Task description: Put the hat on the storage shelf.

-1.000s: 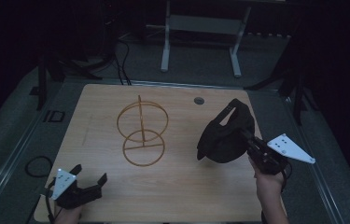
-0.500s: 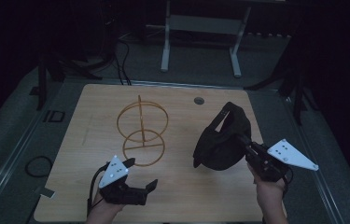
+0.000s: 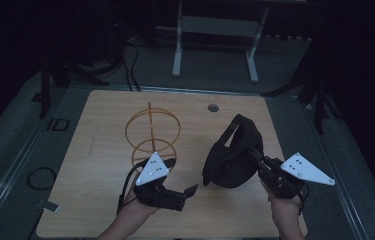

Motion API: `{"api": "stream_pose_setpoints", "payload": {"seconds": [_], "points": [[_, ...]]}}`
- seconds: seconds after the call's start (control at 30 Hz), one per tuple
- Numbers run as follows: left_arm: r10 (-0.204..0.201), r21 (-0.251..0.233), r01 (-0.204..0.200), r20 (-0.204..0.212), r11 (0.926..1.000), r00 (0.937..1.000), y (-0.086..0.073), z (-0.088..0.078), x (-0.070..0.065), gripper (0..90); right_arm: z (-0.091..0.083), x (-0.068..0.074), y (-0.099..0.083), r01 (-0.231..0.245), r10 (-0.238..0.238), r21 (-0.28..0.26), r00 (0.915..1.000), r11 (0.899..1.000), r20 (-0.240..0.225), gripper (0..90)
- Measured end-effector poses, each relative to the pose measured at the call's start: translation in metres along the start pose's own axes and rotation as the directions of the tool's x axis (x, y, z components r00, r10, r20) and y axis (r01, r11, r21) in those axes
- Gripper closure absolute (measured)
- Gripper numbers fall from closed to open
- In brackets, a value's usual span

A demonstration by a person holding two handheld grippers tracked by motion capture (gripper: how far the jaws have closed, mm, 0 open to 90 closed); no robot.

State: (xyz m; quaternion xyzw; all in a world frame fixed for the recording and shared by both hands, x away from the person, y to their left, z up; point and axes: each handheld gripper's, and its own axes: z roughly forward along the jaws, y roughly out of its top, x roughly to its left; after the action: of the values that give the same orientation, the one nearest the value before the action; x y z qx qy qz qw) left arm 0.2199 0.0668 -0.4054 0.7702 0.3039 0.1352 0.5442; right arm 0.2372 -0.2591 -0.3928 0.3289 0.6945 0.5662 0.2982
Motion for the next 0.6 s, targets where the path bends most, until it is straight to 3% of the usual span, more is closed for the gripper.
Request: {"api": "stream_pose_setpoints", "payload": {"seconds": [0.07, 0.27, 0.43, 0.53, 0.57, 0.6], "points": [[-0.019, -0.016, 0.019, 0.004, 0.9997, 0.9998, 0.015, 0.010, -0.002, 6.5, 0.004, 0.005, 0.001, 0.008, -0.007, 0.008, 0.9995, 1.000, -0.031, 87.6], [0.007, -0.007, -0.007, 0.025, 0.9999, 0.9997, 0.030, 0.024, -0.005, 13.5, 0.006, 0.011, 0.003, 0.013, -0.013, 0.006, 0.9977, 1.000, -0.067, 87.5], [0.009, 0.011, -0.010, 0.090, 0.9999, 0.9959, 0.041, 0.038, -0.010, 19.0, 0.006, 0.017, 0.006, 0.033, -0.033, -0.001, 0.9936, 0.999, -0.109, 87.5], [0.030, 0.017, -0.032, 0.113, 0.9993, 0.9931, 0.041, 0.042, -0.012, 37.4, 0.006, 0.019, 0.007, 0.037, -0.037, -0.002, 0.9915, 0.999, -0.125, 87.5], [0.038, 0.013, -0.040, 0.118, 0.9991, 0.9922, 0.042, 0.043, -0.014, 37.4, 0.006, 0.019, 0.007, 0.039, -0.039, -0.001, 0.9900, 0.999, -0.135, 87.5], [0.049, 0.012, -0.051, 0.146, 0.9986, 0.9880, 0.042, 0.044, -0.014, 47.9, 0.006, 0.020, 0.008, 0.042, -0.042, -0.001, 0.9891, 0.999, -0.141, 87.5]]}}
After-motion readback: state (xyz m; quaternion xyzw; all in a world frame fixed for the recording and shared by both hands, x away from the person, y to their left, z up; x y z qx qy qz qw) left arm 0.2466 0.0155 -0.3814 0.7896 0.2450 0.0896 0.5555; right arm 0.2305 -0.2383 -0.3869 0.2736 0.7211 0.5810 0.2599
